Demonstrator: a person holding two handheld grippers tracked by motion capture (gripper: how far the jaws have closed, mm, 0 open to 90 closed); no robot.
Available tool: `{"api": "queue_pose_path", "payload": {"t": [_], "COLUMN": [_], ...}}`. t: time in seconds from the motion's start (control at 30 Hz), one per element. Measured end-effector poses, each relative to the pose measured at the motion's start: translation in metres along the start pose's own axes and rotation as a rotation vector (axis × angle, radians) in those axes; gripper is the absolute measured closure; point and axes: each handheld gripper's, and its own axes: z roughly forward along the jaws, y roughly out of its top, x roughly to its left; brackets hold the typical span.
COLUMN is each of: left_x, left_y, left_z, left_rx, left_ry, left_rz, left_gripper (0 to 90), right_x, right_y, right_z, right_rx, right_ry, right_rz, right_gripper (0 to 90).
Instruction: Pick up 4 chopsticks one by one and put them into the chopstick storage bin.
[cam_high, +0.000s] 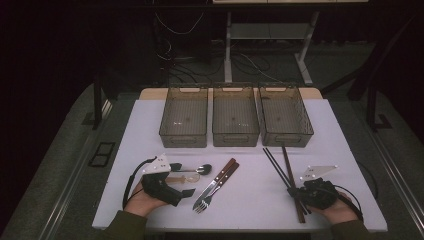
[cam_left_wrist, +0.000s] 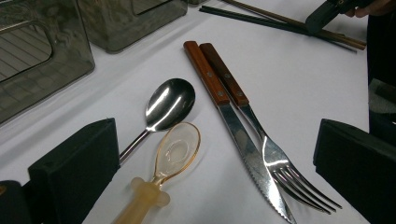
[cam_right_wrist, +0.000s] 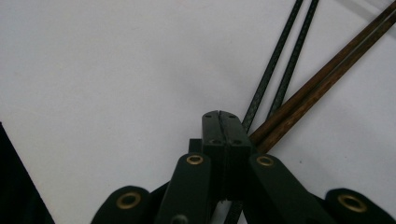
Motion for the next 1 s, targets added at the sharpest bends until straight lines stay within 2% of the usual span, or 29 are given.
{"api": "queue_pose_path", "payload": {"t": [0.47, 0.7, 1.0], "left_x": [0.0, 0.0, 0.0], "left_y": [0.0, 0.0, 0.0], "left_z": [0.0, 0.0, 0.0], "left_rx": [0.0, 0.0, 0.001], "left_ry": [0.0, -0.001, -0.001], "left_rz": [-0.002, -0.002, -0.001], "left_gripper": [0.0, 0.0, 0.0], "right_x": [-0.003, -0.009, -0.012], "right_y": [-0.002, -0.004, -0.005], "right_z": [-0.003, -0.006, -0.007], "right_rx": [0.005, 0.003, 0.002], "right_ry": [-0.016, -0.025, -0.032], "right_rz": [0.007, 0.032, 0.037], "right_gripper": [89.9, 89.9, 89.9]}}
